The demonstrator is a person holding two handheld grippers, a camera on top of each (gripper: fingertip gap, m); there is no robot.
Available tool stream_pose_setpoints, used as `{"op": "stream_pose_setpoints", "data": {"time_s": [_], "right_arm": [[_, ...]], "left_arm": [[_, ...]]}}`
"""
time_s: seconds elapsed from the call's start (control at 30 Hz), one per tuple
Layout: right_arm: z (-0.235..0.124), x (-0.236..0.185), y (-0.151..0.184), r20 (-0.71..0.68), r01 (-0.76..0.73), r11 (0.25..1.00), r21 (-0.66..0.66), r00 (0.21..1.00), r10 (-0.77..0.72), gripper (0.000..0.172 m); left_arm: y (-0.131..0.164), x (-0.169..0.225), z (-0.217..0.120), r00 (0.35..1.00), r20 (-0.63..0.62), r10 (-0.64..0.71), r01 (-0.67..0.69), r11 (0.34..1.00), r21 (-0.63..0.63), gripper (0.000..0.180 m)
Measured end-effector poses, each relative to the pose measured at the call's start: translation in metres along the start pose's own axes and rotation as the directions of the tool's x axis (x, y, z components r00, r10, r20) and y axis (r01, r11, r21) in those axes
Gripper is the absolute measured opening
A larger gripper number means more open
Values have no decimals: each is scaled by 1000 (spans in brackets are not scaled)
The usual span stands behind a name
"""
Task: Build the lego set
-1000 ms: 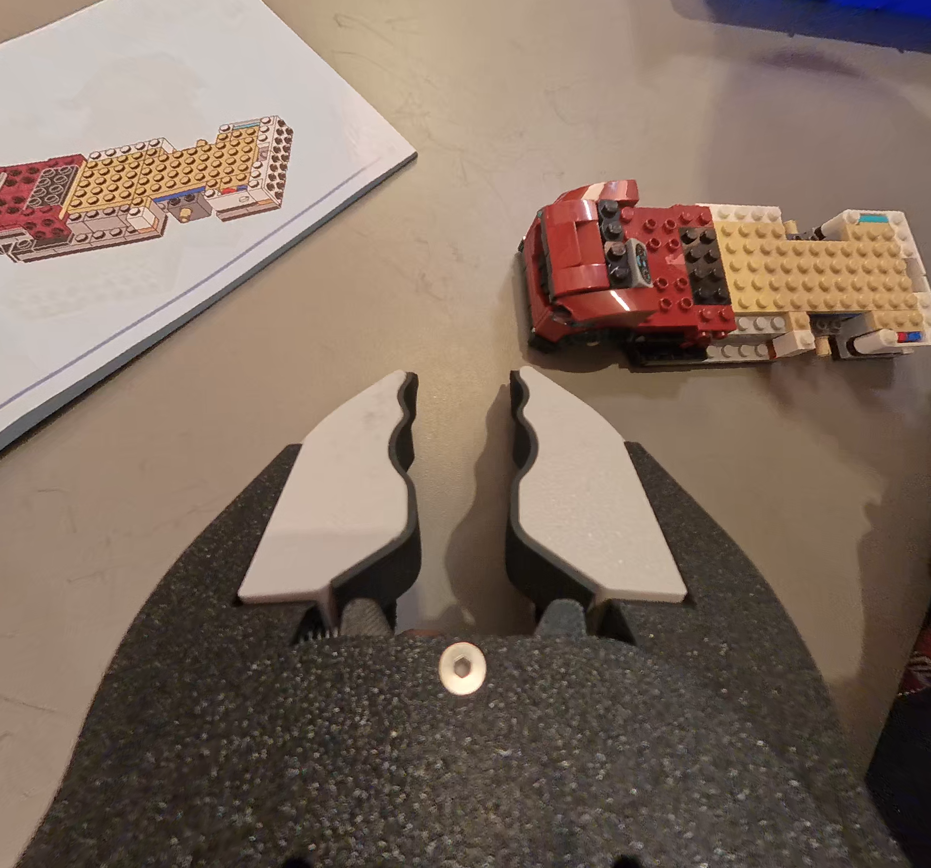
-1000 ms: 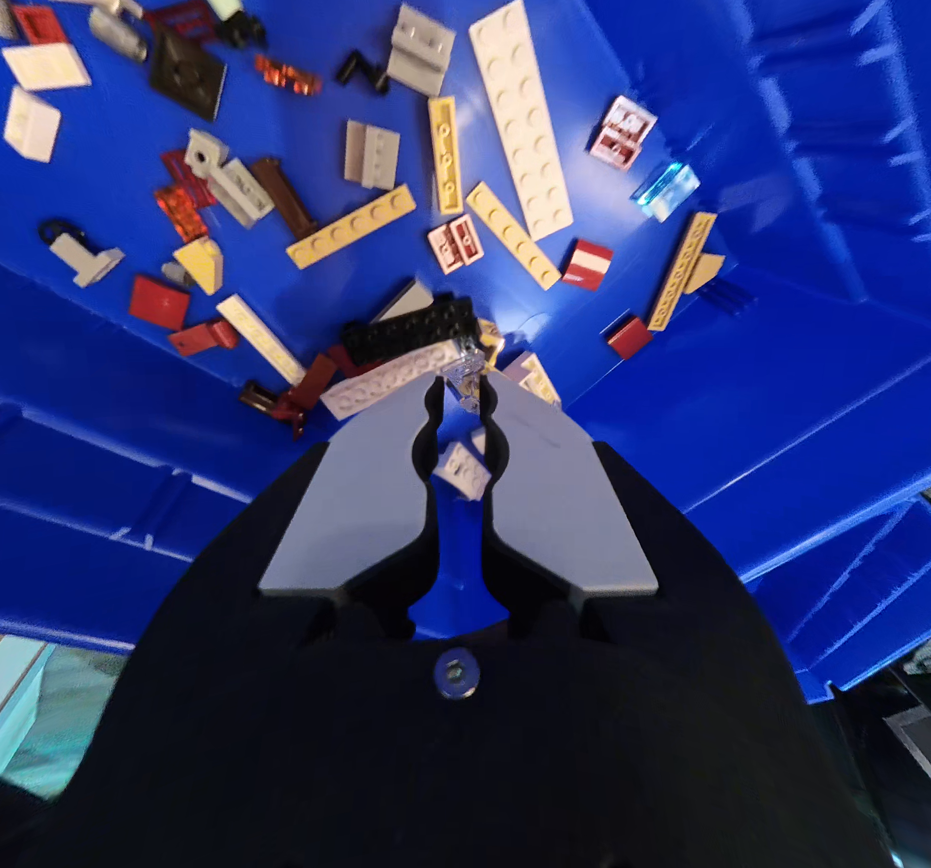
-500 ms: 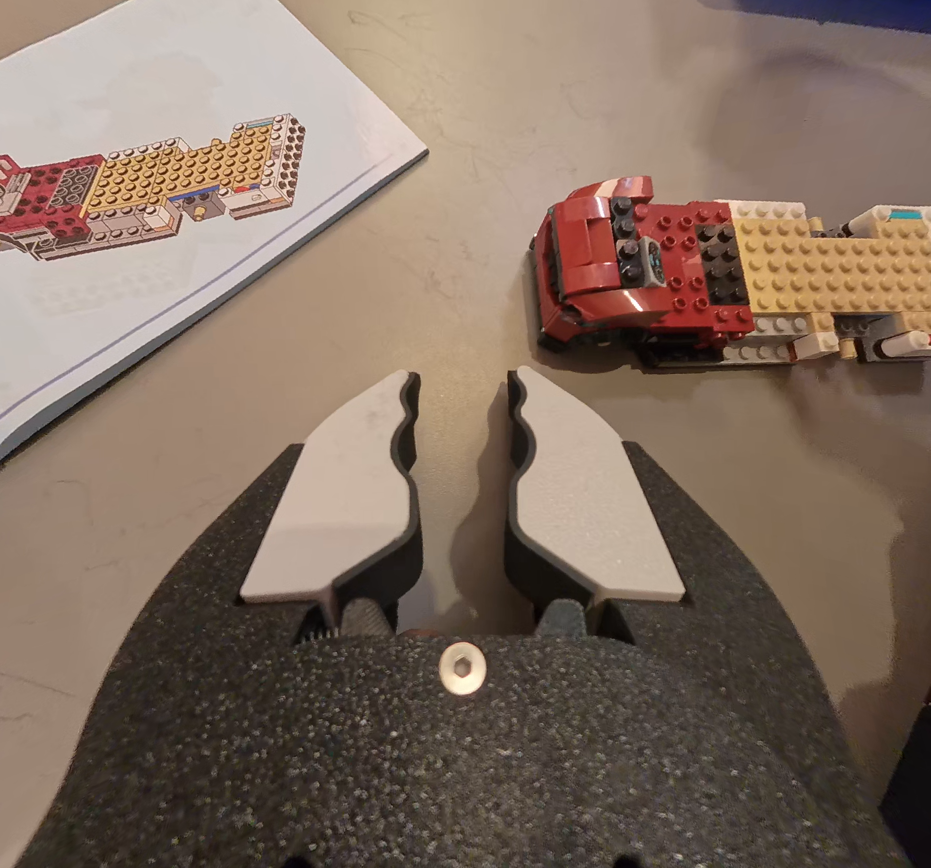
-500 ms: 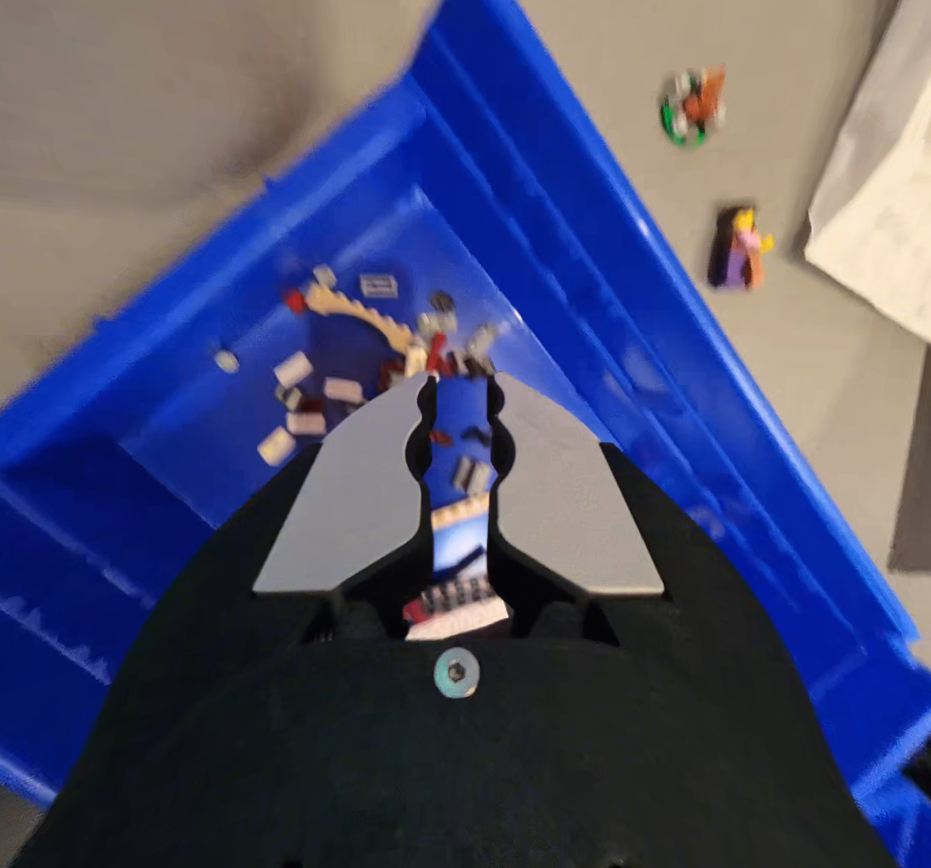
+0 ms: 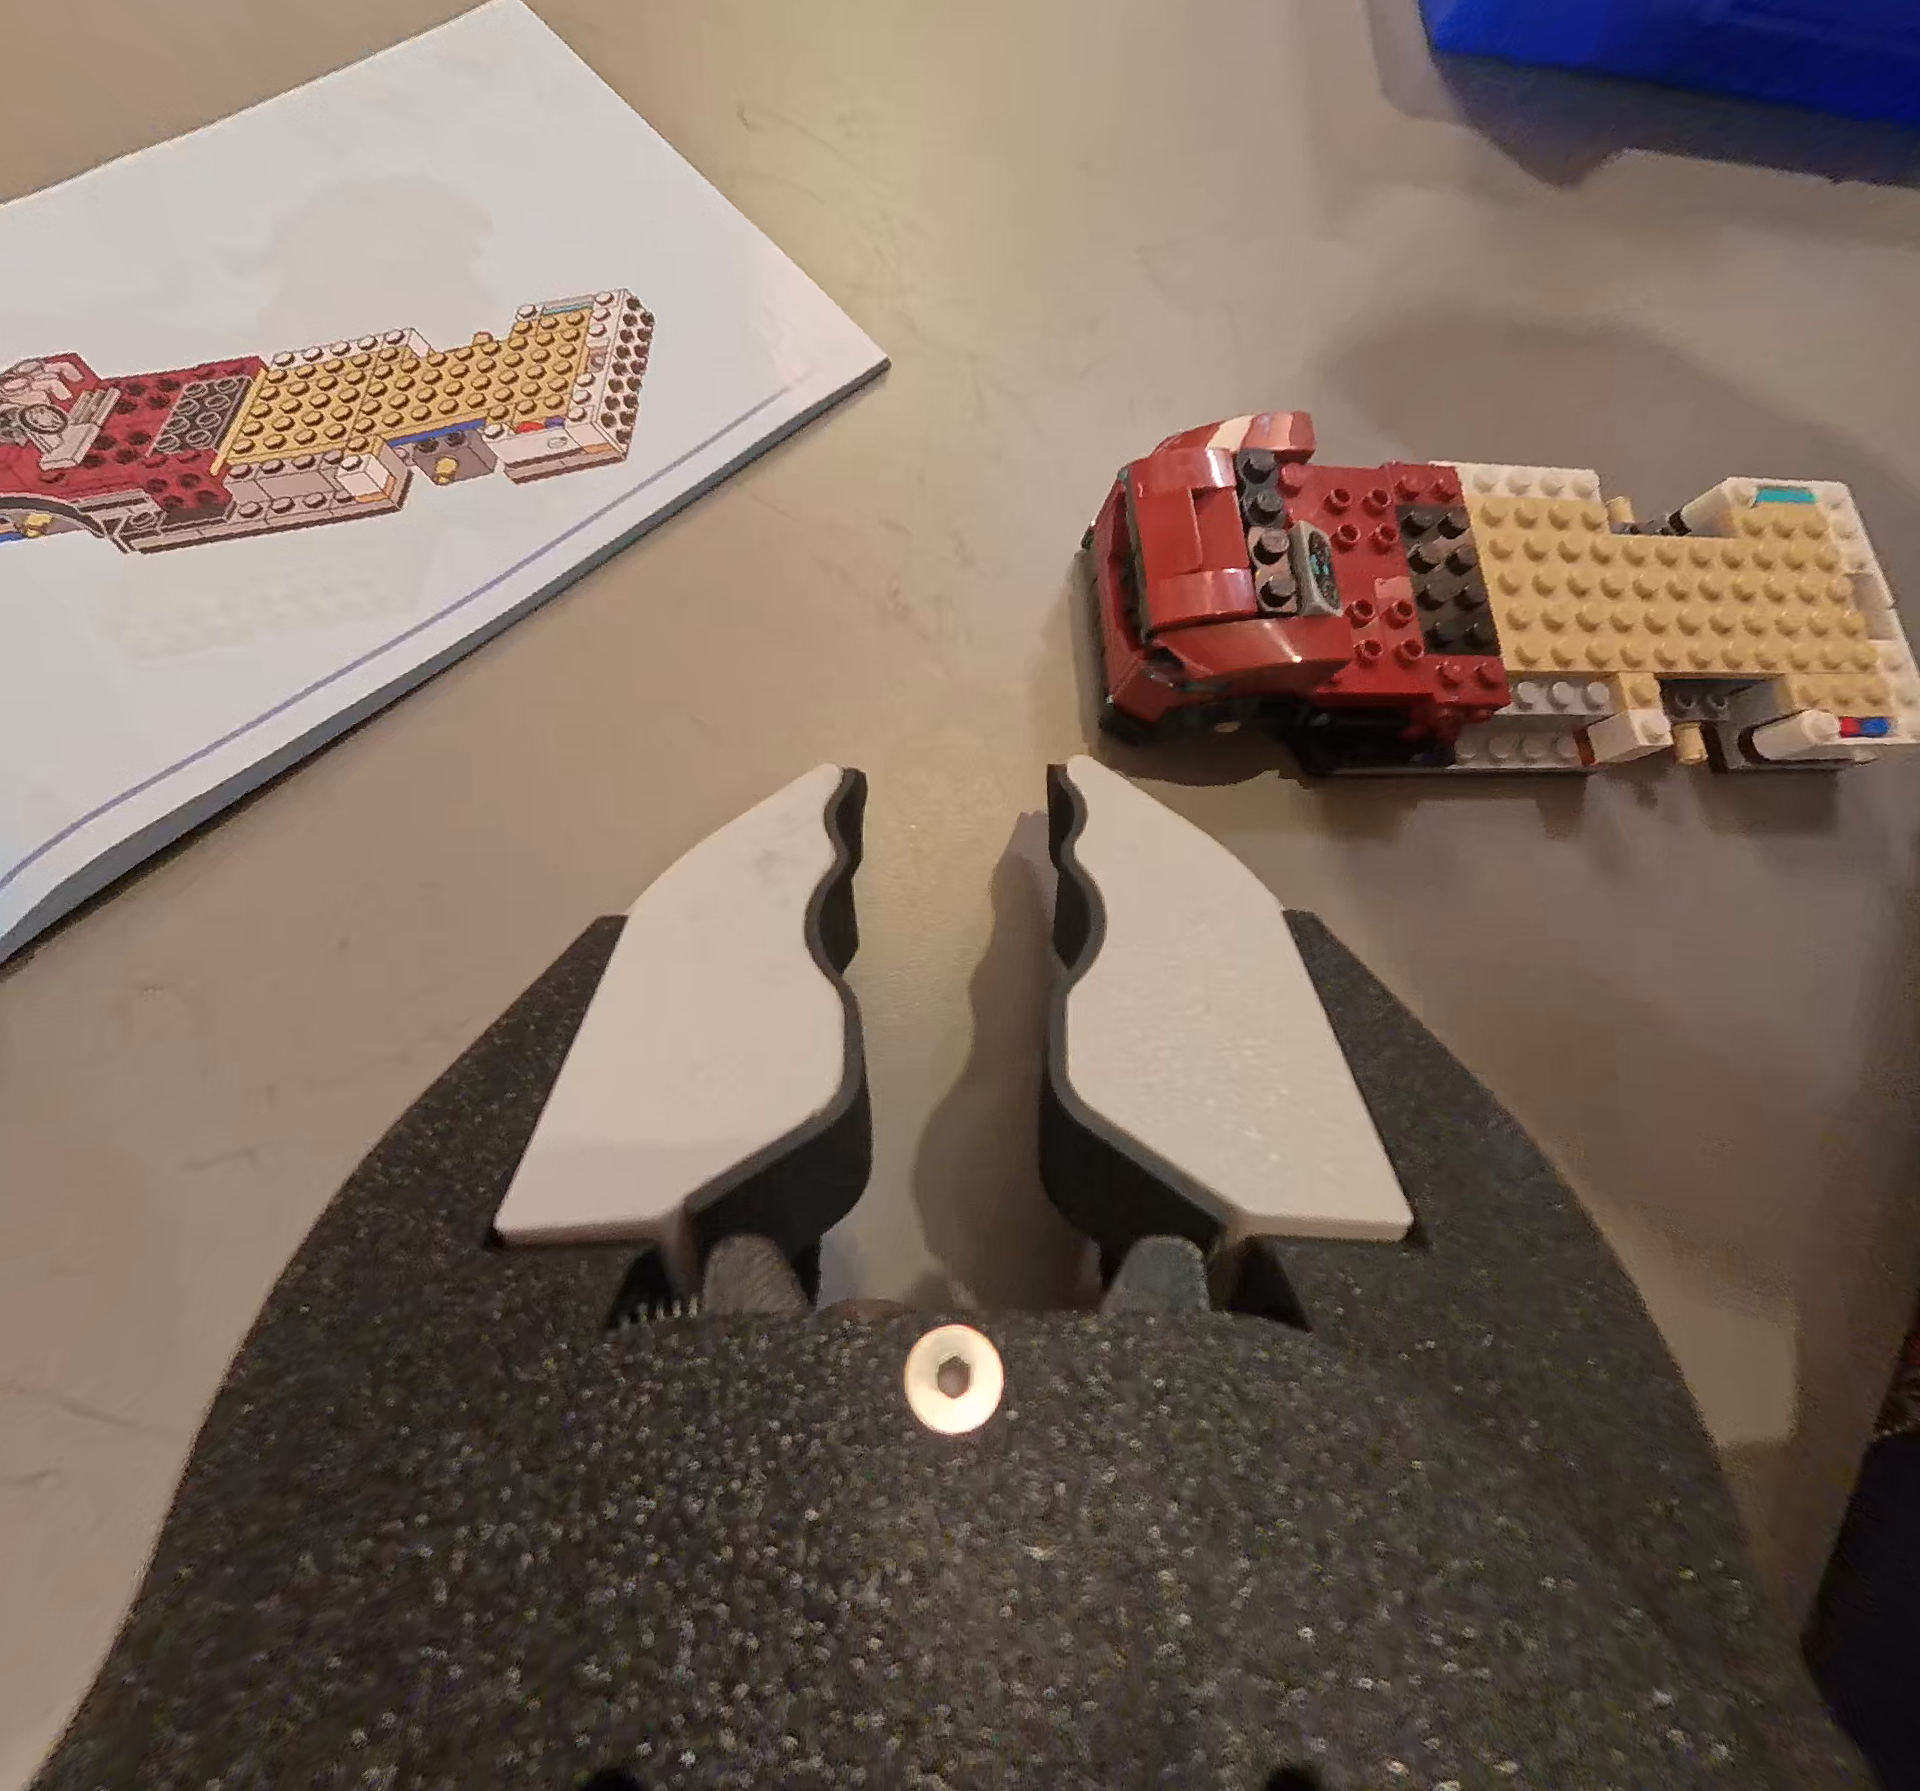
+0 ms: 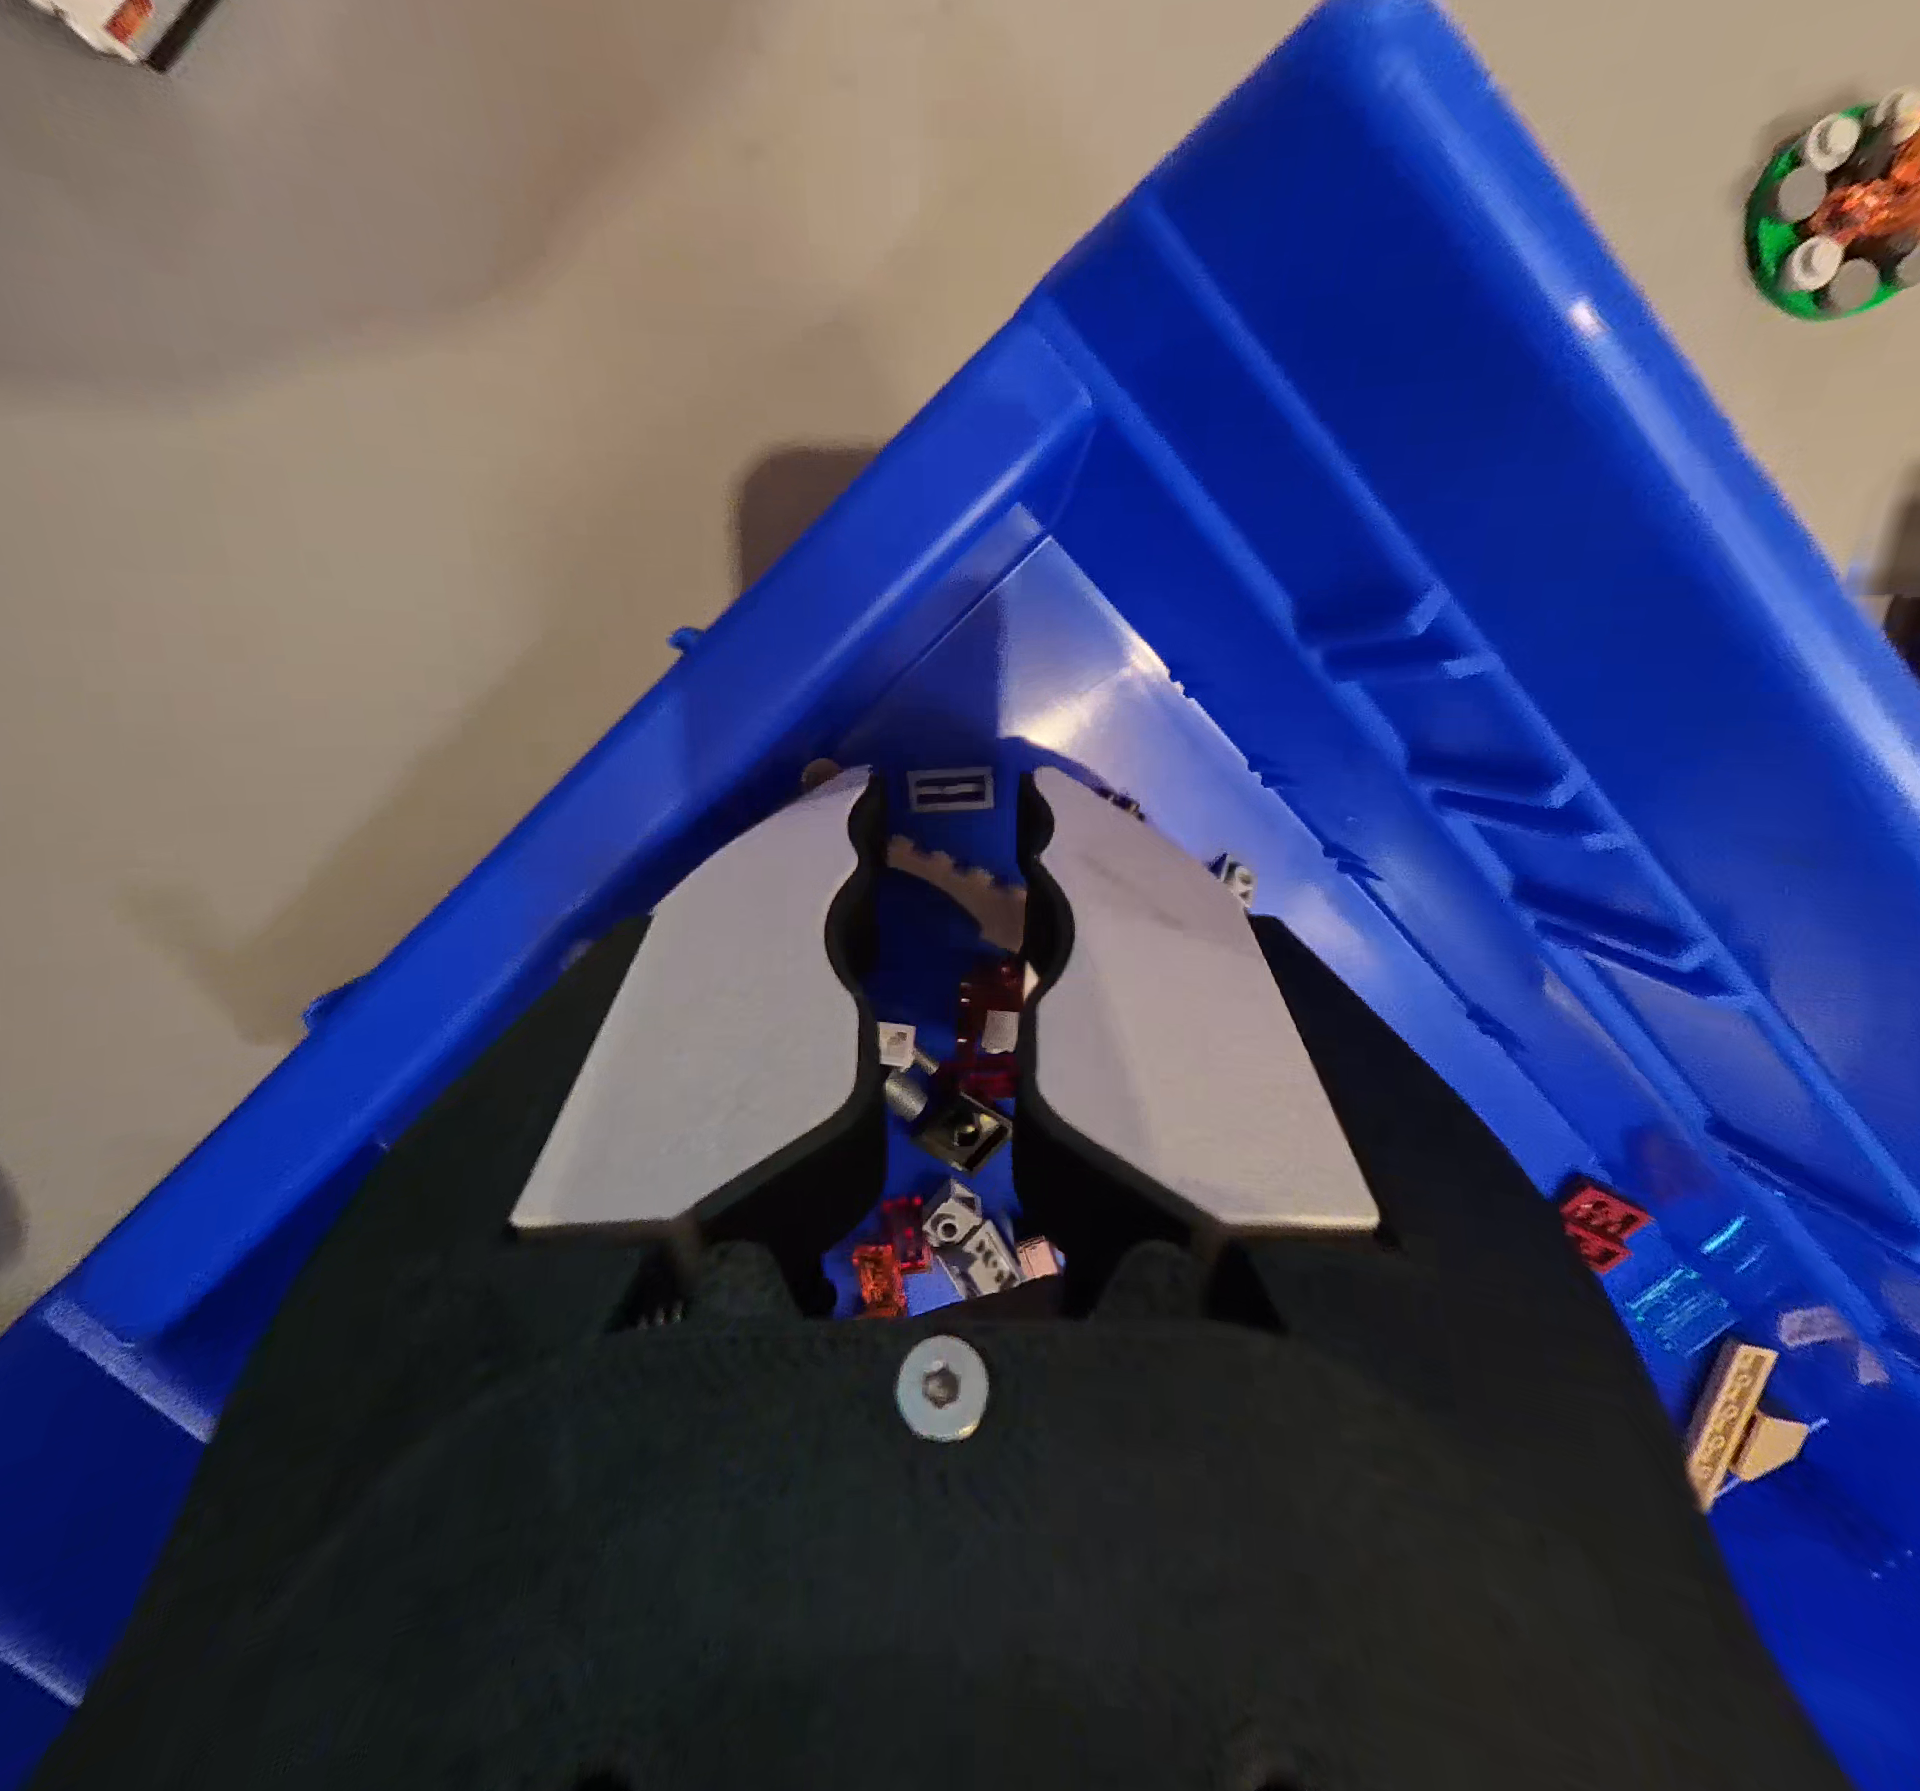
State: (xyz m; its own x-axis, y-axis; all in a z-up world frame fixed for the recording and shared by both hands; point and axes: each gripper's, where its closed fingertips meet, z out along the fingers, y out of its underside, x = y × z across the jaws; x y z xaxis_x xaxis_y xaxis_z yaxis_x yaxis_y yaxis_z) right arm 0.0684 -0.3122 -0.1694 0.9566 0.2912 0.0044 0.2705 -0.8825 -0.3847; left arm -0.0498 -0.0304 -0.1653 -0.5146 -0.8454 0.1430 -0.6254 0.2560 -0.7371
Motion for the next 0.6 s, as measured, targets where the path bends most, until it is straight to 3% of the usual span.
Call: {"op": "stream_pose_setpoints", "data": {"time_s": [0.33,0.6], "right_arm": [[-3,1,7,-45,27,998,-54,999,-29,16],[-82,4,-23,-314,-79,979,185,940,135,16]], "left_arm": [[-1,1,0,1000,-1,6,-6,1000,5,35],[-2,1,-2,1000,-10,2,-2,1000,17,35]]}}
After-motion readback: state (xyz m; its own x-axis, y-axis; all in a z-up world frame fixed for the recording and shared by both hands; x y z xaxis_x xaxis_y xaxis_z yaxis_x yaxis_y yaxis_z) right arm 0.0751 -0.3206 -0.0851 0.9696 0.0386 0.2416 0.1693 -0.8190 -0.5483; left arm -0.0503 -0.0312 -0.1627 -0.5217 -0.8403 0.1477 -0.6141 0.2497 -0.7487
